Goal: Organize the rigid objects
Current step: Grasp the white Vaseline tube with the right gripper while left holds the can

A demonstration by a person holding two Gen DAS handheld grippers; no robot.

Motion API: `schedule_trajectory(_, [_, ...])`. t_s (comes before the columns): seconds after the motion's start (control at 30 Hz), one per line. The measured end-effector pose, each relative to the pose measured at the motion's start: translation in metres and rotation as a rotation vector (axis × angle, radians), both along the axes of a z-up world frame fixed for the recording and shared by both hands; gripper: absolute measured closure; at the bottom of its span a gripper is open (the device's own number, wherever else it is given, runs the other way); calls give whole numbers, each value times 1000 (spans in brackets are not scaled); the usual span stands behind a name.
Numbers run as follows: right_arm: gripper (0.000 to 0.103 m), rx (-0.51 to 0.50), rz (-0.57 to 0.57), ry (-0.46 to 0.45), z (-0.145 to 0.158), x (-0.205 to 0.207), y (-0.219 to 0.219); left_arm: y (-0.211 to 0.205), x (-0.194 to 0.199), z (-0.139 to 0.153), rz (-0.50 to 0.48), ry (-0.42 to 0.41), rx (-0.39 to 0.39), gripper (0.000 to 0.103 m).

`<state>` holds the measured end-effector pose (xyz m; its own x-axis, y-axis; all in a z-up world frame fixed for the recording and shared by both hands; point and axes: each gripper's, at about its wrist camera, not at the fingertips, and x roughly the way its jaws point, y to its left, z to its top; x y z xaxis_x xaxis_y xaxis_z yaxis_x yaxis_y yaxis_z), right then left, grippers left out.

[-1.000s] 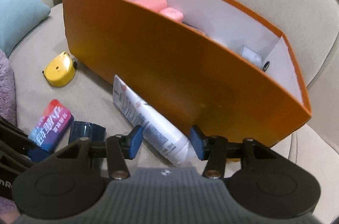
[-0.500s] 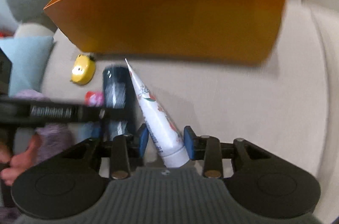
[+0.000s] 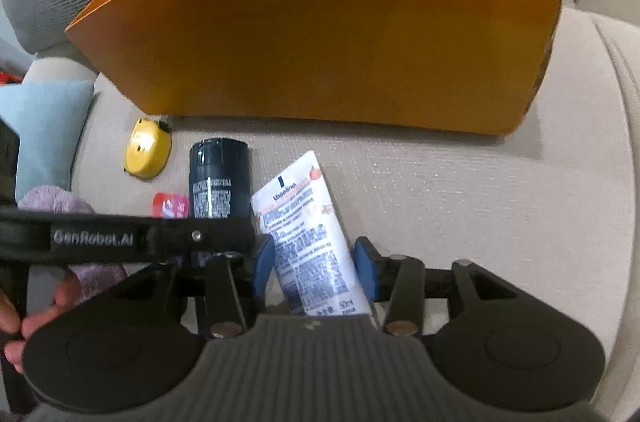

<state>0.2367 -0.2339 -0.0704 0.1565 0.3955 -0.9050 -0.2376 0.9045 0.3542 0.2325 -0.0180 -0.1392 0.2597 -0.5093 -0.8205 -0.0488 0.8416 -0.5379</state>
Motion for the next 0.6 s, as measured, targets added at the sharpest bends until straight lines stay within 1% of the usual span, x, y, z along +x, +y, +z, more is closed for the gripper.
schedule_trajectory(0.07, [62, 6, -4, -22, 3, -2, -1, 2, 0, 0, -1, -8, -3, 59])
schedule_trajectory(0.13, [72, 14, -6, -34, 7, -7, 1, 2, -2, 3, -2, -22, -3, 60])
schedule_trajectory(0.2, [77, 29, -12, -47, 13, -14, -1, 0, -6, 6, -7, -45, 5, 60])
schedule_trajectory(0.27, [79, 31, -21, -69, 18, -21, 0, 1, -10, 8, -8, -61, 0, 61])
schedule_trajectory(0.4, [81, 37, -77, -95, 30, -33, -8, 6, -18, 12, -5, -73, -25, 62])
schedule_trajectory(0.5, [83, 56, -87, -124, 39, -39, -9, 12, -25, 24, 3, -115, -40, 63])
schedule_trajectory(0.6, [85, 37, -82, -165, 54, -45, -14, 16, -30, 39, 2, -164, -42, 63])
